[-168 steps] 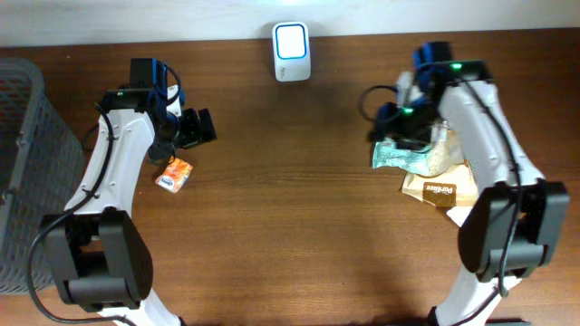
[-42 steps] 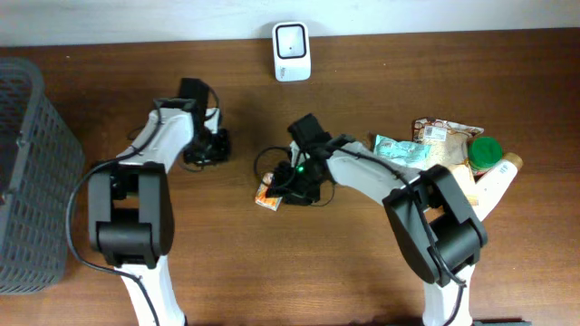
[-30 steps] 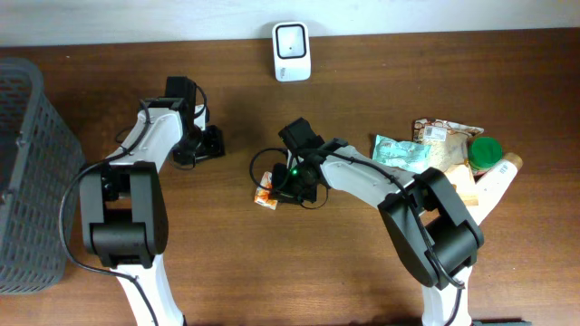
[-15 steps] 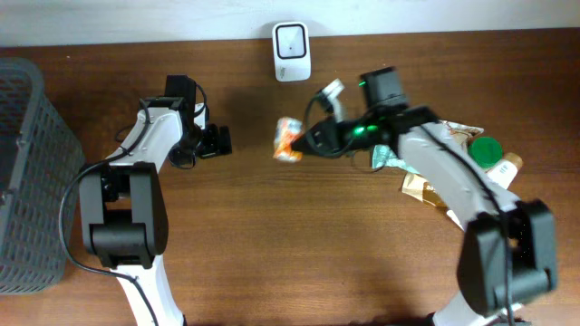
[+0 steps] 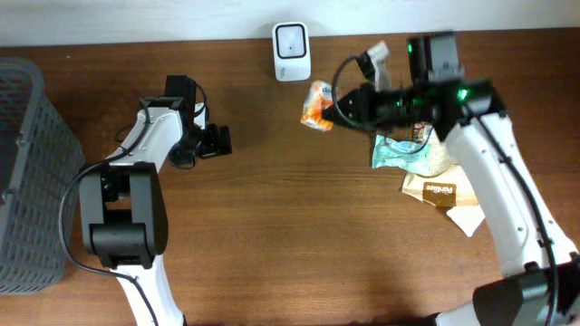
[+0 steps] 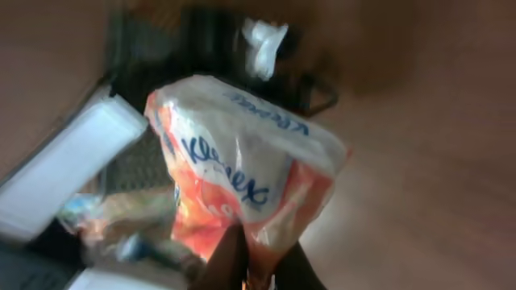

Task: Scan the item barcode
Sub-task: 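Raise the orange tissue pack with the right gripper to the scanner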

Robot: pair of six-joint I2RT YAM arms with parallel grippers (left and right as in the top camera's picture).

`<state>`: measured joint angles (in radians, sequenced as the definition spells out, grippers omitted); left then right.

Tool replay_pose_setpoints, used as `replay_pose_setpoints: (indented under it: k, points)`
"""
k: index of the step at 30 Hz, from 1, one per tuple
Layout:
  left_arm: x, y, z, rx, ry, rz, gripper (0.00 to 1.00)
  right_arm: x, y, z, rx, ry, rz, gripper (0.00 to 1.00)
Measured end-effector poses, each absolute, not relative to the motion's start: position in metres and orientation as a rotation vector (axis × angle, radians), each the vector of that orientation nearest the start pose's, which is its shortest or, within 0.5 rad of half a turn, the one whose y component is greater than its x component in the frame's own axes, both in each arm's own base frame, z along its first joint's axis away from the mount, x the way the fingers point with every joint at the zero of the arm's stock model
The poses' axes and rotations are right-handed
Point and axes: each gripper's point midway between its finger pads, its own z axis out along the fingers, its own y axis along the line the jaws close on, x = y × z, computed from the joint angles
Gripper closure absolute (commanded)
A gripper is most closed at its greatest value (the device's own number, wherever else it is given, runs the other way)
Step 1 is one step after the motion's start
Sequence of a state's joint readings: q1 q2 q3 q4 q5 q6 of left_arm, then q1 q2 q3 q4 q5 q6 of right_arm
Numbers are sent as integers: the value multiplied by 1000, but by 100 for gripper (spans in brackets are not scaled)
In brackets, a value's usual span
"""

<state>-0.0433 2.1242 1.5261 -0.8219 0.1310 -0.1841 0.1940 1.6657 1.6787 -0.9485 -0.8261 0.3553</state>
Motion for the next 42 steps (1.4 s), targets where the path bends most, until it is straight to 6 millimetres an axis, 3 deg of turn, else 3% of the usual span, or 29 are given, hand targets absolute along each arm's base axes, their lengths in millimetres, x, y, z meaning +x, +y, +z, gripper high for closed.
replay_pose_setpoints:
  k: [1, 3, 6, 7, 8, 11, 12, 15, 19, 21, 26, 33, 40, 42]
  points:
    - [430, -41, 8, -196, 2992, -220, 1, 376, 200, 296, -159, 2504, 1158, 96]
    - [430, -41, 8, -196, 2992, -219, 1, 412, 201, 333, -205, 2409, 873, 96]
    - [430, -40, 8, -197, 2993, -214, 1, 483, 194, 351, -200, 2214, 403, 96]
    - [430, -40, 8, -197, 2993, -212, 1, 517, 194, 346, -211, 2128, 229, 96]
    - [430, -40, 8, -197, 2993, -213, 1, 542, 193, 324, -231, 2109, 75, 96]
    - [430, -40, 8, -197, 2993, -209, 1, 596, 201, 293, -297, 1966, -227, 96]
    - [431, -39, 8, -197, 2991, -206, 1, 615, 206, 273, -371, 1907, -375, 96]
    - [431, -40, 8, -197, 2991, -209, 1, 644, 216, 232, -584, 1802, -641, 96]
    - [431, -40, 8, -197, 2992, -208, 1, 653, 219, 180, -863, 1780, -847, 96]
    - [431, -40, 8, -197, 2991, -208, 1, 651, 224, 167, -977, 1769, -891, 96]
    - [431, -40, 8, -197, 2992, -208, 1, 646, 240, 165, -1078, 1727, -902, 96]
    - [431, -40, 8, -197, 2992, -208, 1, 646, 241, 164, -1099, 1721, -908, 96]
    - [431, -40, 8, -197, 2992, -208, 1, 643, 239, 159, -974, 1802, -812, 96]
    - [431, -39, 8, -197, 2991, -206, 1, 629, 238, 161, -950, 1886, -716, 96]
